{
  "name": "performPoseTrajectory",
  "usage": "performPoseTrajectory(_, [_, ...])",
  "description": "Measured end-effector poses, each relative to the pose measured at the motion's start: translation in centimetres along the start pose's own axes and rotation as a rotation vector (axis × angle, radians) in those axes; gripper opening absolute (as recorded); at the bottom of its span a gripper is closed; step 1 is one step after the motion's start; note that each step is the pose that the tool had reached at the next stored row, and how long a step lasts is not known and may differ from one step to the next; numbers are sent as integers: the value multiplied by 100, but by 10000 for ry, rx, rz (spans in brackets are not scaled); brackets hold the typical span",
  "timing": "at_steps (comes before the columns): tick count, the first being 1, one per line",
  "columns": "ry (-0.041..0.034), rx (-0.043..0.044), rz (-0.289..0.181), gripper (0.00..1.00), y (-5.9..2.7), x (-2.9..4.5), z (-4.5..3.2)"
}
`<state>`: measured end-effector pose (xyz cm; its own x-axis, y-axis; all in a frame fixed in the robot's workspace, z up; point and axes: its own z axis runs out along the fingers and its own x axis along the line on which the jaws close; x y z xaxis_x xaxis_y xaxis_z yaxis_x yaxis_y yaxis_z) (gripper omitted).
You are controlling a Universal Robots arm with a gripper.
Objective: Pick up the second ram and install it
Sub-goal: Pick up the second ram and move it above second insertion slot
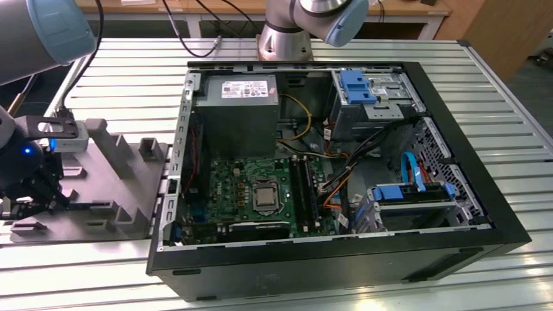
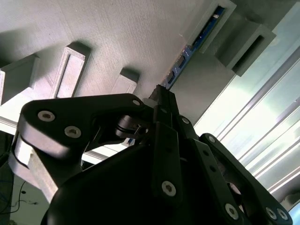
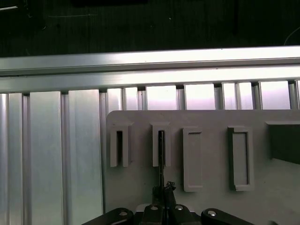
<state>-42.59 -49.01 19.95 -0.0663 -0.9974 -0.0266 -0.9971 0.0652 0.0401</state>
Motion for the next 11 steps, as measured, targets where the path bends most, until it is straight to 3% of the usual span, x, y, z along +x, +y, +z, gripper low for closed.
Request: performPoseTrajectory(11, [7,-4,-170,12,0,0,0])
